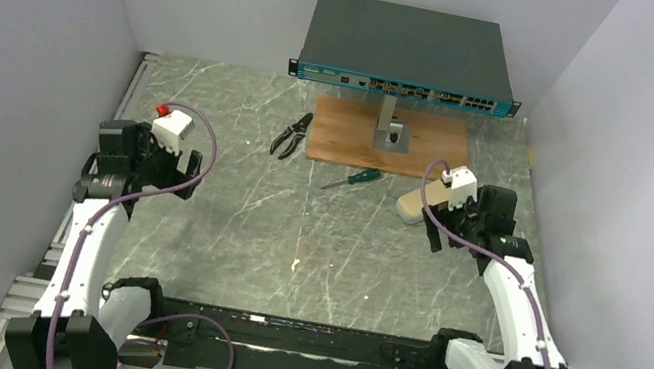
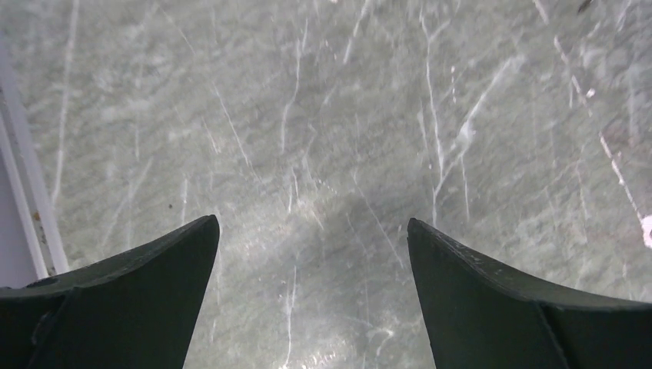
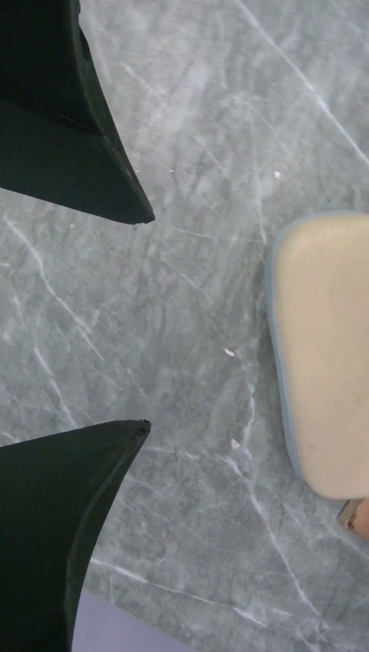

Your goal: Open the umbrella

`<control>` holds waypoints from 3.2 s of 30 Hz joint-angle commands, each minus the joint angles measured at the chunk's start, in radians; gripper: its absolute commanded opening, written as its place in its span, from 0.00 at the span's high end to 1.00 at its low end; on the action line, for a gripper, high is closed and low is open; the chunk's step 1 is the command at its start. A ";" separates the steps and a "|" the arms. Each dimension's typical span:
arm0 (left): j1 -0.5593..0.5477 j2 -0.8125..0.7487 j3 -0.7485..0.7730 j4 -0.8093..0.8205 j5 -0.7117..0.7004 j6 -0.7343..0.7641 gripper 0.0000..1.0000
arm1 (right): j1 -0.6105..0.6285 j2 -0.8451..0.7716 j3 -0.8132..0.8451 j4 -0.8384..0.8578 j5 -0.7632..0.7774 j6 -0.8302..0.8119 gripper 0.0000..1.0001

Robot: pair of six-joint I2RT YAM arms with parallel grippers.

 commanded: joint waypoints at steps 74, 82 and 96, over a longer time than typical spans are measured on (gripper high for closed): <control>-0.261 -0.229 -0.123 0.133 0.520 0.098 0.07 | 0.288 0.541 0.083 0.462 -0.502 0.602 0.23; -0.732 0.066 -0.008 0.078 0.243 0.253 0.35 | 0.292 0.562 0.025 0.533 -0.622 0.628 0.26; -1.005 0.463 0.062 0.254 0.287 0.241 0.57 | 0.292 0.381 0.175 0.234 -0.339 0.035 0.31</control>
